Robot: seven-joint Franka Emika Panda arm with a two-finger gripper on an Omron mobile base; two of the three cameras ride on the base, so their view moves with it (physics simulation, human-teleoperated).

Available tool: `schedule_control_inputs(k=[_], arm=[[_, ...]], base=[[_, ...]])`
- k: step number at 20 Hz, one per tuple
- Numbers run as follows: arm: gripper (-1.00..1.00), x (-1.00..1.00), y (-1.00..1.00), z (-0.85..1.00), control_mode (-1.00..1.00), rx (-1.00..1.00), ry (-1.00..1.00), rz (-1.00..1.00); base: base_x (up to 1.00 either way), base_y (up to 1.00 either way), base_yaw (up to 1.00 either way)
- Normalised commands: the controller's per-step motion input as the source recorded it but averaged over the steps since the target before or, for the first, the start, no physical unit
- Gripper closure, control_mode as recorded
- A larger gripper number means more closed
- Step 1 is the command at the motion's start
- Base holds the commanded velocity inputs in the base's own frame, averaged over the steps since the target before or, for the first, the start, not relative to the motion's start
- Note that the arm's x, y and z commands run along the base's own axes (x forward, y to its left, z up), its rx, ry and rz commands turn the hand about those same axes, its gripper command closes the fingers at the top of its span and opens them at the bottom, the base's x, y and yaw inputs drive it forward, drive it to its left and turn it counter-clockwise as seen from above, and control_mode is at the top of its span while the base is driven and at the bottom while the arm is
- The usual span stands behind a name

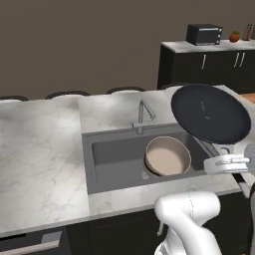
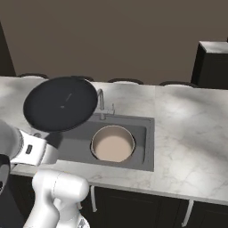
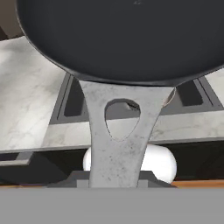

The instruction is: Move the pot and pan from the stove into the sink.

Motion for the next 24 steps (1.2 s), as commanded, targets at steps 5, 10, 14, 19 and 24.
schedule_control_inputs(k=[5, 10, 14, 19, 24], arm=[[1.0, 0.13, 0.0, -0.22, -1.0, -0.12, 0.2, 0.0], [1.0, 0.12, 0.0, -0.2, -1.0, -0.09, 0.24, 0.02], [1.0, 0.1, 0.0, -0.19, -1.0, -0.05, 0.26, 0.04], [1.0, 0.09, 0.0, -0.24, -1.0, -0.04, 0.3, 0.05], [1.0, 0.14, 0.01, -0.25, -1.0, -0.01, 0.28, 0.06]], base=[[0.0, 0.0, 0.0], [0.0, 0.0, 0.0], [0.0, 0.0, 0.0], [0.0, 0.0, 0.0], [0.0, 0.0, 0.0]])
